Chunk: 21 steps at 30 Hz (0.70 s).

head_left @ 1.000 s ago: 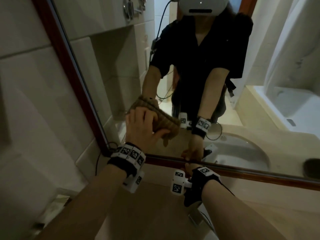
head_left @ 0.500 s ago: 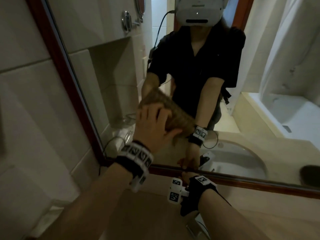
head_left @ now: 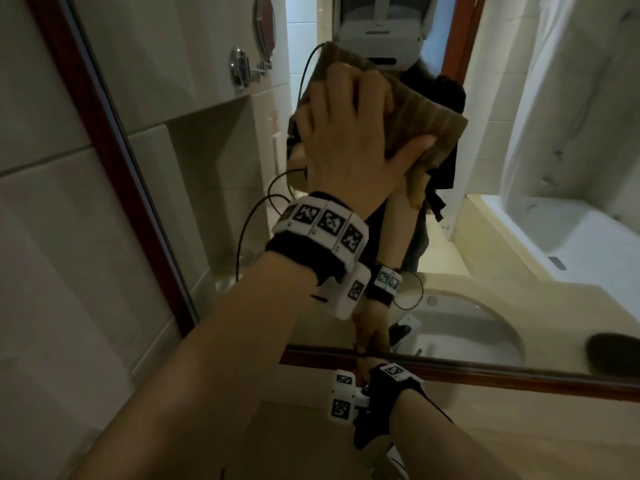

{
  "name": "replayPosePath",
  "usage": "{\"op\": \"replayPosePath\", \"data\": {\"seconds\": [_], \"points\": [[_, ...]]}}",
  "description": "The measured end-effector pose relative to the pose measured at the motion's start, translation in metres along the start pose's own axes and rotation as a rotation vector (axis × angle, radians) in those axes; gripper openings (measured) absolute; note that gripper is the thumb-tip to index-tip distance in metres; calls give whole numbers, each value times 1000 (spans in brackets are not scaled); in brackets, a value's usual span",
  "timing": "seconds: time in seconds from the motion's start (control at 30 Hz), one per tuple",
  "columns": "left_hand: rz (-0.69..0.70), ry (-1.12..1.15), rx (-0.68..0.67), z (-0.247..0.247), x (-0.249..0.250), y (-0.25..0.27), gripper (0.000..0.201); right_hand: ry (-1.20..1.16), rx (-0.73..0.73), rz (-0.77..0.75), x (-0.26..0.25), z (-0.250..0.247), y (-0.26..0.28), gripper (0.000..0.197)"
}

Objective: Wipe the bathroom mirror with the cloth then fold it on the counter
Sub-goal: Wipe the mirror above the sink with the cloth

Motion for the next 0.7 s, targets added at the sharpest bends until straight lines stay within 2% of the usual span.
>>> {"op": "replayPosePath", "data": {"seconds": [0.07,0.13,0.2,0.23,0.27,0.3,0.33,0.4,0.43,0.47,0.5,0.53,0.57,0.6,0.63,0.67,0.7], "points": [[85,-1,-60,6,0,25,57,117,-52,-101,-3,1,2,52],[223,-13,-152,16,-7,71,54,108,-110,-1,-3,-1,4,48],[331,-28,-229,27,-21,120,51,-35,-120,38,-4,1,7,46],[348,-29,-244,30,-27,138,50,-104,-130,44,-4,1,5,47],[347,-29,-249,32,-31,146,48,-53,-139,44,-3,3,5,47],[339,-33,-249,31,-31,146,48,33,-70,14,-4,-1,9,49],[330,-39,-246,30,-28,140,49,106,-61,27,-4,-1,12,49],[297,-38,-234,21,-15,112,52,71,-79,-14,-4,2,10,50],[269,-33,-215,17,-7,93,53,172,-73,-63,-3,-2,11,52],[235,-27,-186,15,1,73,55,243,-44,-49,-4,-4,15,55],[196,-24,-150,12,9,53,57,336,-17,-113,-3,-6,16,57],[160,-23,-114,11,14,35,60,403,-33,-109,-3,-9,13,58],[131,-20,-77,11,18,23,62,481,-86,-168,-4,-8,11,58],[116,-11,-45,11,20,17,62,505,-98,-144,-5,-8,16,56],[117,-1,-26,12,20,18,61,496,-112,-156,-6,-7,16,54],[131,2,-23,13,17,26,59,318,-145,-93,-7,-6,19,52],[156,3,-37,15,12,39,57,207,-197,-101,-7,-7,24,51]]}}
Point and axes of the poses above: each hand's wrist, its own y-axis away from the middle knuckle, its own z-axis out of the palm, x = y × z, the point moved 2 cm from there along -y, towards the middle knuckle, and after that the axes turned 9 degrees about -y, right-handed, at the moved point
